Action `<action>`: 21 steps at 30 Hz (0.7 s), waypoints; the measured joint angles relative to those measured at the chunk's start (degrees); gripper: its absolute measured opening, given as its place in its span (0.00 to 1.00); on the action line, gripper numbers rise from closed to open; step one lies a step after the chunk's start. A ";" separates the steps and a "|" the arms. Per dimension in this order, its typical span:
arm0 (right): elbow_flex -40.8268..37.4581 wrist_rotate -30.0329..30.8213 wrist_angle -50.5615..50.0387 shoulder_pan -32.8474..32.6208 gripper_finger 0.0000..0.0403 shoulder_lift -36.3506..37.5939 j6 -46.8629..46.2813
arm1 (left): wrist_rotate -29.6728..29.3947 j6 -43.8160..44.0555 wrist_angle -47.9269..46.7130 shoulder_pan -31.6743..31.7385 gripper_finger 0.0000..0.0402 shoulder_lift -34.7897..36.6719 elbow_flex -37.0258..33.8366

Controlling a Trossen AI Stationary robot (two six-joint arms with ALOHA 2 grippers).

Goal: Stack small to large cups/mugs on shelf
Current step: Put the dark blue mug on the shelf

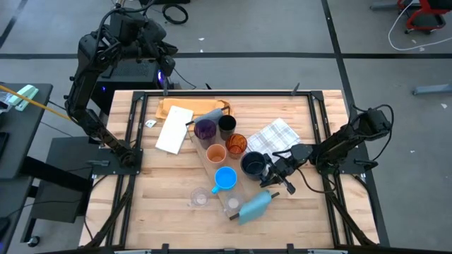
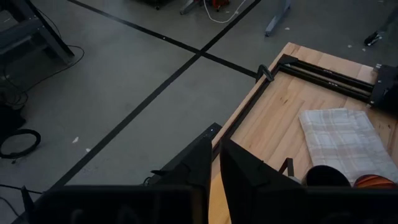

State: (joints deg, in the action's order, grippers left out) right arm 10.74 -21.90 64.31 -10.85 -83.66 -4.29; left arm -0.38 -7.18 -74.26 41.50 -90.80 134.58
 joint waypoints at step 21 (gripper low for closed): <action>4.38 -6.51 -4.58 3.34 0.02 -3.04 1.85 | 0.00 -0.13 0.28 0.00 0.09 0.00 0.00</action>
State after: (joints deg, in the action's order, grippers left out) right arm 15.12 -28.41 59.73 -7.52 -86.70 -2.44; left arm -0.38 -7.31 -73.98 41.50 -90.80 134.58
